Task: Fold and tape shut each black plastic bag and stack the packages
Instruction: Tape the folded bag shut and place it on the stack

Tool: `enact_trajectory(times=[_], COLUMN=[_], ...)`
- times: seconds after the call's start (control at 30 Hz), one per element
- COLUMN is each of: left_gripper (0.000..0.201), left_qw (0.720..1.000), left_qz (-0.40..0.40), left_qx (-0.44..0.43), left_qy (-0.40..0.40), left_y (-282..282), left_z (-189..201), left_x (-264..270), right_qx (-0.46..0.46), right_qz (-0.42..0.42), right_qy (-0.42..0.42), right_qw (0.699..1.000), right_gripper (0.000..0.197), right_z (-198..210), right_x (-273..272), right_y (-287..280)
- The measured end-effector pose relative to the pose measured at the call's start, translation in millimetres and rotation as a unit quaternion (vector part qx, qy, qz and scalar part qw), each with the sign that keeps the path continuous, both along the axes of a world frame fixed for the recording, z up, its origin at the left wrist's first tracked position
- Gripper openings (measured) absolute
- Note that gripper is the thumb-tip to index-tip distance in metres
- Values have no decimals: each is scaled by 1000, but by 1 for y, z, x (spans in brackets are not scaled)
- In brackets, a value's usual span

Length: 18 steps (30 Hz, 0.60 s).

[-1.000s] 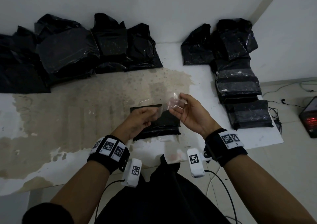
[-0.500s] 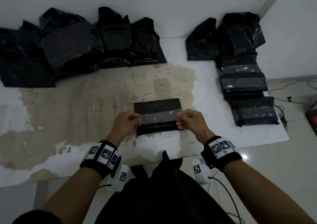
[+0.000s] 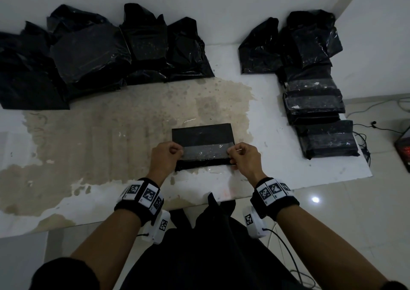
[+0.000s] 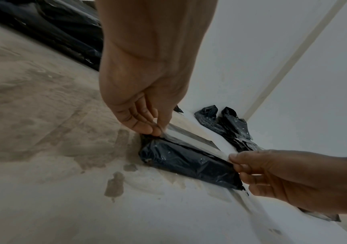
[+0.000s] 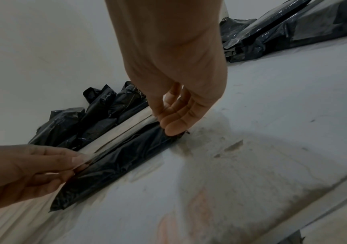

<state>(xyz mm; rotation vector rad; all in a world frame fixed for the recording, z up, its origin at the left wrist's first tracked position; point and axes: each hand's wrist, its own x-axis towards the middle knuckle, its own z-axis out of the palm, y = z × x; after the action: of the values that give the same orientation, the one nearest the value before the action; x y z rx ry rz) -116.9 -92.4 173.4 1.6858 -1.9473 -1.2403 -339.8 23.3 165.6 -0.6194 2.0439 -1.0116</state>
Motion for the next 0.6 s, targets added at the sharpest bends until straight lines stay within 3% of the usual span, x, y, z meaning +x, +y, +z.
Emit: enact_trajectory(times=[0.6], left_gripper=[10], left_qw=[998], left_qz=[-10], left_qx=[-65], left_qy=[8], left_y=[6], left_z=[-24], left_x=[5], right_qx=[18], right_qz=[36], right_qy=[130], right_qw=[991], right_gripper=[12], right_z=[-8], right_x=[6], right_y=[3])
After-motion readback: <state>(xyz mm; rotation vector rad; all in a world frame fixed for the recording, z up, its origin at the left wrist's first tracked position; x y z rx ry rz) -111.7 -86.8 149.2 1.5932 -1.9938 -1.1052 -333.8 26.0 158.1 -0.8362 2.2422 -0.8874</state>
